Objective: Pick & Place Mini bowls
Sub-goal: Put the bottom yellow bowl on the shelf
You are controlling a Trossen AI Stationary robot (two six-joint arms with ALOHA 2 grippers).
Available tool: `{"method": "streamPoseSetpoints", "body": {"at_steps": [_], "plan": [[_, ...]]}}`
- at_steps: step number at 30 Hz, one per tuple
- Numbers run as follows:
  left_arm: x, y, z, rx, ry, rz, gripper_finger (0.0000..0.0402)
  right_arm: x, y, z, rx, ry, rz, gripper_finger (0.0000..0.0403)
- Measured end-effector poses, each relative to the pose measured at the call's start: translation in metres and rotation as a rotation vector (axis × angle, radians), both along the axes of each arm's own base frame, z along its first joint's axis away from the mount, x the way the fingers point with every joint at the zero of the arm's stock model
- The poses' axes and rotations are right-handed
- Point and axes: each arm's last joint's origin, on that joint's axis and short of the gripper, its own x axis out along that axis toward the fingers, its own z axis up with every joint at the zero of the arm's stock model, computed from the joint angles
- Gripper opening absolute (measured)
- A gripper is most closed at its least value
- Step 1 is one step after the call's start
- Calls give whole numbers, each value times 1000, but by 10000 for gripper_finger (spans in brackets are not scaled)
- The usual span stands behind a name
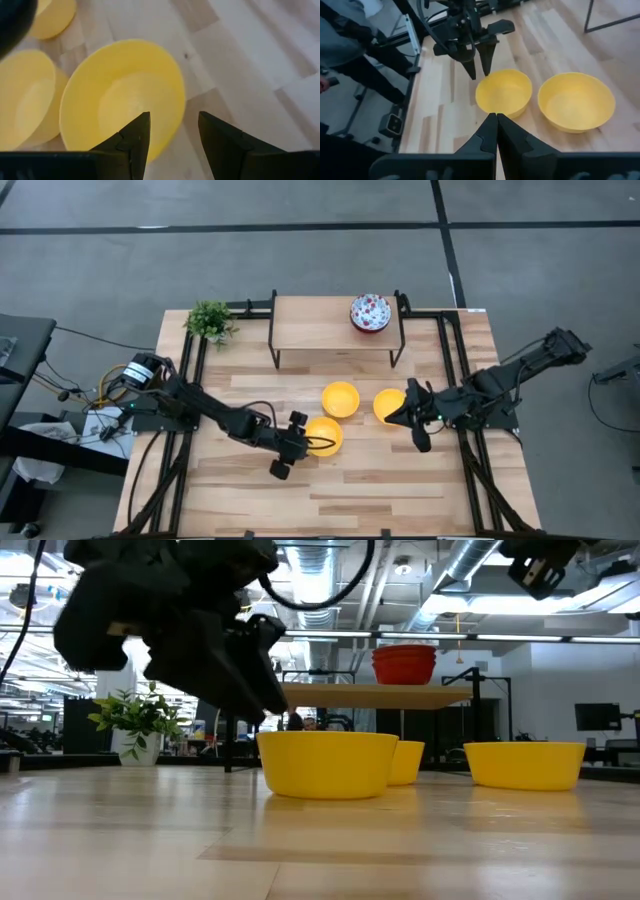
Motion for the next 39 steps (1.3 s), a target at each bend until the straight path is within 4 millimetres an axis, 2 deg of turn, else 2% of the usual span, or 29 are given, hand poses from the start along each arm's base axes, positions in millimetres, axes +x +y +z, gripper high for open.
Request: {"method": "streamPoseSetpoints", "body": {"at_steps": [6, 12, 18, 21, 34, 39], "plan": [[2, 9, -1, 3, 15, 24, 167, 2, 3, -2, -47, -9, -52, 0], [4, 7, -10, -56, 69, -38, 167, 2, 2, -2, -53, -11, -64, 0], [5, 8, -25, 17, 103, -39, 165, 3, 2, -1, -46, -24, -64, 0], [6, 8, -26, 19, 100, -44, 160, 3, 2, -1, -44, -26, -64, 0], [6, 7, -16, -17, 70, -72, 99, 3, 2, -1, -42, -23, -64, 0], [5, 7, -16, -18, 71, -70, 57, 3, 2, -1, -45, -23, -62, 0]]}}
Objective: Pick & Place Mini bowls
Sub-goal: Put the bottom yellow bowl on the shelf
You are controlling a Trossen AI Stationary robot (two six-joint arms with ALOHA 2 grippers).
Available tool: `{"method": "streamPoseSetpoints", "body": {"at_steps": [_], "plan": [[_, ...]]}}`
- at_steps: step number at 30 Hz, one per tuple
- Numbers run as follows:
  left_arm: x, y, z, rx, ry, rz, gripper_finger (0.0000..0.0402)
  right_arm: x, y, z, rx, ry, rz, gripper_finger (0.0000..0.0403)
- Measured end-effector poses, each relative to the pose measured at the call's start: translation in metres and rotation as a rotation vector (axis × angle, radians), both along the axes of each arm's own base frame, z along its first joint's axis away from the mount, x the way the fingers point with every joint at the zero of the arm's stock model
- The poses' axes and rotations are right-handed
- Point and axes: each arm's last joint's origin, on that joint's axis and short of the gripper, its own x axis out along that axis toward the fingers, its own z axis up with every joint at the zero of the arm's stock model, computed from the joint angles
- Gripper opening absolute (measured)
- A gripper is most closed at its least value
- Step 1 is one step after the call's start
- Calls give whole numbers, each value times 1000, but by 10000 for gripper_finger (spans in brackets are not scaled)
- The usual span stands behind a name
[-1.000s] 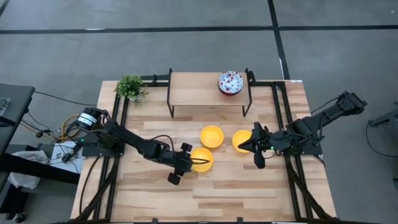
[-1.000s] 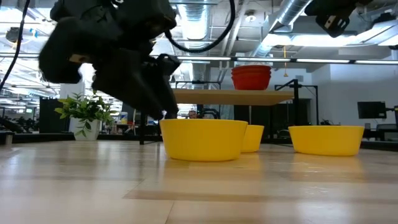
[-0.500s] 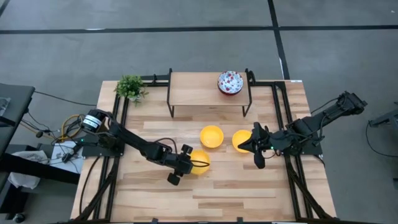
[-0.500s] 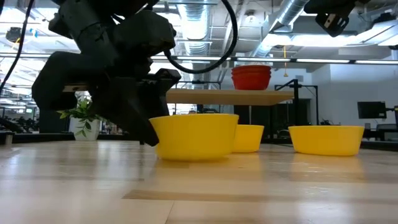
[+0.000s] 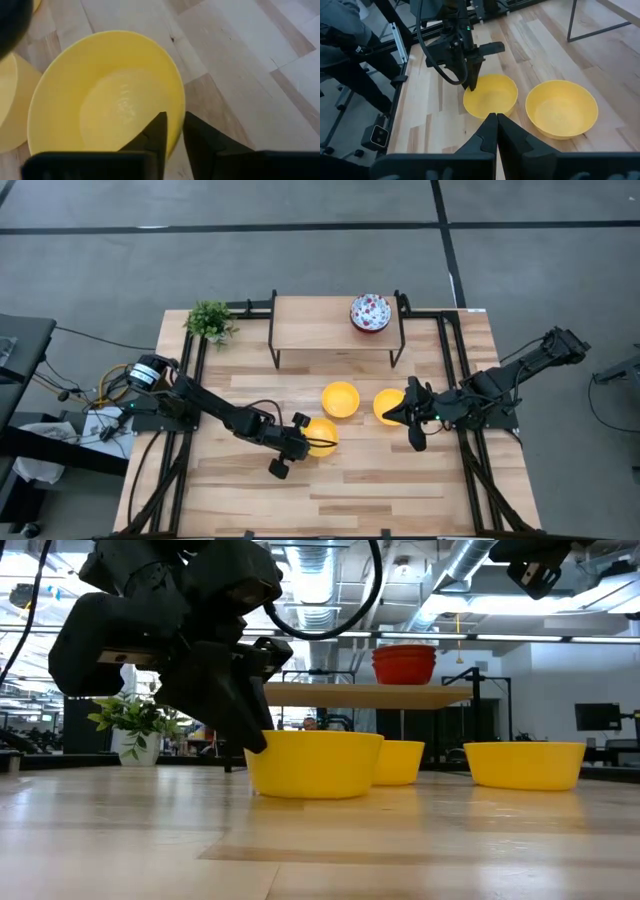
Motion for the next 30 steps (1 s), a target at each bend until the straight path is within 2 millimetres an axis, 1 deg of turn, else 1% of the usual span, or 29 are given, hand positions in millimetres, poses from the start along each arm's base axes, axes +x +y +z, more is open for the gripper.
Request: {"method": "streamPoseSetpoints", "body": {"at_steps": [4, 9, 13, 15, 19, 23, 27, 30], "plan": [[0, 0, 0, 0, 0, 1, 12, 0, 0, 0, -1, 2, 0, 0], [0, 0, 0, -8, 2, 9, 10, 0, 0, 0, -2, 4, 0, 0], [0, 0, 0, -59, 11, 70, 8, 0, 0, 0, -1, 1, 0, 0], [-2, -2, 4, -95, 11, 102, 9, 0, 0, 1, 4, -8, 0, 0], [-7, -5, 23, -153, -33, 113, 7, 2, 1, 3, 16, -33, -1, 0], [-13, 0, 50, -154, -122, 155, 9, 3, 1, 7, 31, -77, -14, 0], [-23, 13, 84, -129, -258, 252, 8, 5, 2, 10, 38, -108, -23, 0], [-31, 32, 109, -118, -348, 341, 8, 5, 1, 10, 34, -115, -36, 0]]}}
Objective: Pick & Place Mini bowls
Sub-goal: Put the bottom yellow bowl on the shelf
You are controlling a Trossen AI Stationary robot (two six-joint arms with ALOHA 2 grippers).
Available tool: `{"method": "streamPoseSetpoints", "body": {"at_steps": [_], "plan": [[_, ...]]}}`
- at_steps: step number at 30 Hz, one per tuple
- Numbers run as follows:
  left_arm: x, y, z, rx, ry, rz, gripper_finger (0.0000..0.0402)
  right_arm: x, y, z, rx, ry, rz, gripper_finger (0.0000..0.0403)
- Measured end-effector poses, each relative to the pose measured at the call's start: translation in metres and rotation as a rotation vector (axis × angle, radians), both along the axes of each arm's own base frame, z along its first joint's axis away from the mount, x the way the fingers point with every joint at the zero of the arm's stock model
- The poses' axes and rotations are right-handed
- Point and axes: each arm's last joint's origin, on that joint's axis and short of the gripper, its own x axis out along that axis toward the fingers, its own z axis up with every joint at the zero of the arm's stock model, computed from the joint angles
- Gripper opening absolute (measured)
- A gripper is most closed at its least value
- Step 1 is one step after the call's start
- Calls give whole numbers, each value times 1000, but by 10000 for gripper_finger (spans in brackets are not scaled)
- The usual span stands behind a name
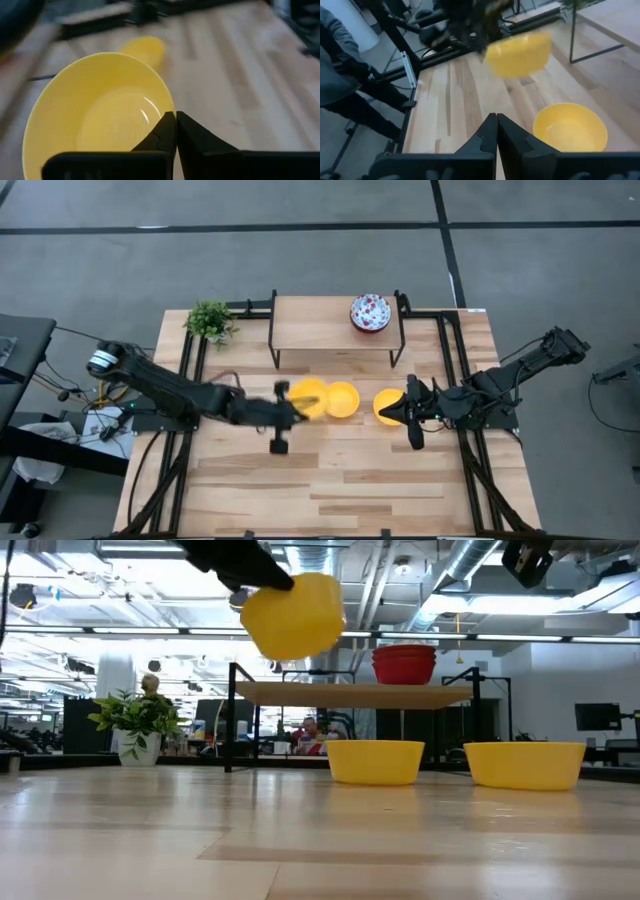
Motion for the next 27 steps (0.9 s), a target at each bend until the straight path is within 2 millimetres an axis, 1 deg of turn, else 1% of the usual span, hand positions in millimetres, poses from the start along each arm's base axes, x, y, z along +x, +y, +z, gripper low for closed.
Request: {"method": "streamPoseSetpoints", "body": {"at_steps": [4, 7, 10, 12, 15, 17, 20, 27], "plan": [[-9, 33, 23, 1, -64, 125, 8, 0, -1, 0, -12, -8, -32, 0], [-15, 56, 34, 4, -86, 199, 7, 0, -2, 0, -17, -11, -46, 0], [-18, 77, 38, 55, -80, 233, 9, 0, -2, 0, -25, -14, -63, 0], [-18, 88, 40, 76, -75, 223, 8, 0, -2, 0, -25, -14, -64, 0], [-15, 105, 41, 44, -46, 208, 7, 0, -2, 0, -28, -11, -66, 0], [-13, 116, 39, 40, 14, 221, 7, 0, -2, 0, -35, -8, -64, 0], [-10, 131, 38, 81, 111, 236, 7, 0, -3, 0, -61, -13, -81, 0], [1, 171, 48, 174, 151, 210, 7, 4, -16, -1, -90, -7, -187, 0]]}}
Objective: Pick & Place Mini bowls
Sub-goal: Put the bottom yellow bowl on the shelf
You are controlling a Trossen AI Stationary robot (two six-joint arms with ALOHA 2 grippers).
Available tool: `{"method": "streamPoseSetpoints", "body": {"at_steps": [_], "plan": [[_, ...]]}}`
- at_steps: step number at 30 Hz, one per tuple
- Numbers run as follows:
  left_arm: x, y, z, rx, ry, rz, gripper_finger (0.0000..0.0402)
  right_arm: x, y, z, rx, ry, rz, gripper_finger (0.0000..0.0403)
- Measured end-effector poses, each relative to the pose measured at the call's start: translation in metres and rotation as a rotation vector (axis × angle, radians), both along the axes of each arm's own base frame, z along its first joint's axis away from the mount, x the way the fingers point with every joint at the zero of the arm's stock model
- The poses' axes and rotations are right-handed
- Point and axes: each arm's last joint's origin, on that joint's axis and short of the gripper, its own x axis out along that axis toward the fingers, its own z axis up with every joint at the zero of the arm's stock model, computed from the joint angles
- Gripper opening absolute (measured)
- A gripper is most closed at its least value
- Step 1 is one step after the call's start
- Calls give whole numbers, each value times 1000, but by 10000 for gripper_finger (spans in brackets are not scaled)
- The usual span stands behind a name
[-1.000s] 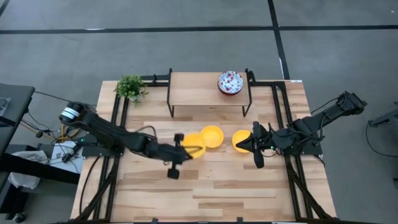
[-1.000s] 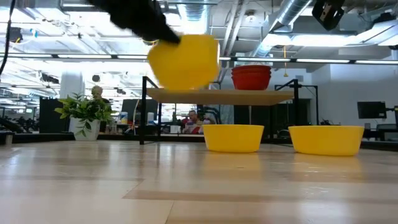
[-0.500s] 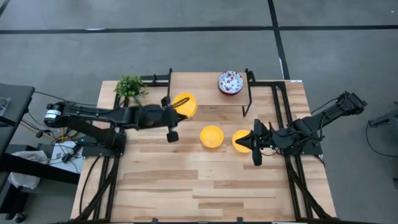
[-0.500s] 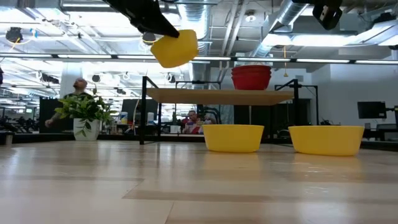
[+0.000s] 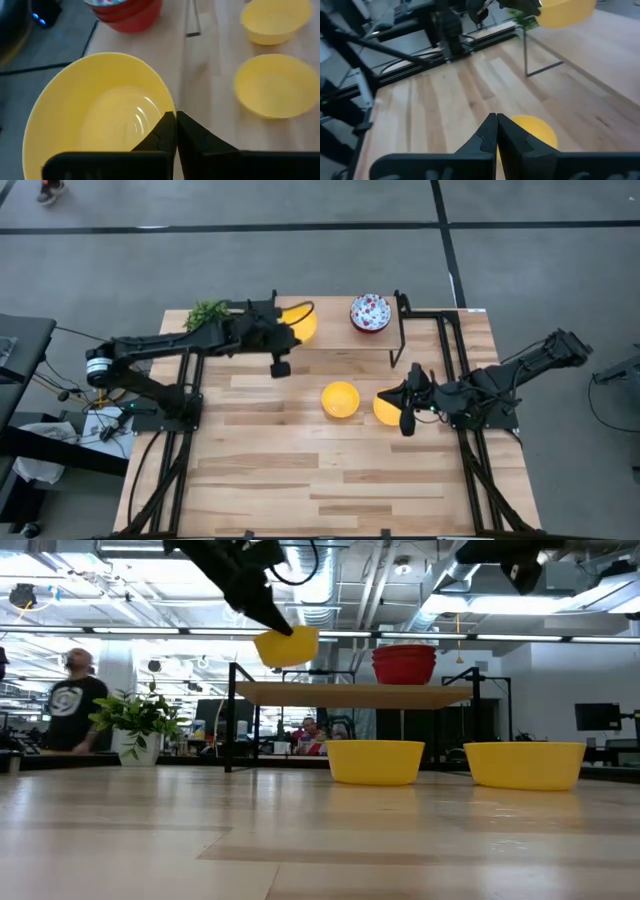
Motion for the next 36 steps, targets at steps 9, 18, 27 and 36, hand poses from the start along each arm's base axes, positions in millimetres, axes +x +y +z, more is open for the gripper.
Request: {"method": "streamPoseSetpoints", "body": {"at_steps": [9, 18, 27, 36], "plan": [[6, 51, -22, -15, 92, 29, 7, 5, -17, 0, 3, 1, -89, 0], [3, 60, -23, -21, 91, 13, 7, 6, -19, 0, 9, 0, -99, 0], [5, 56, -23, -23, 90, 2, 20, 6, -19, 0, 14, 0, -95, 0], [5, 56, -23, -16, 93, -2, 39, 6, -19, 0, 20, 2, -83, 0]]}}
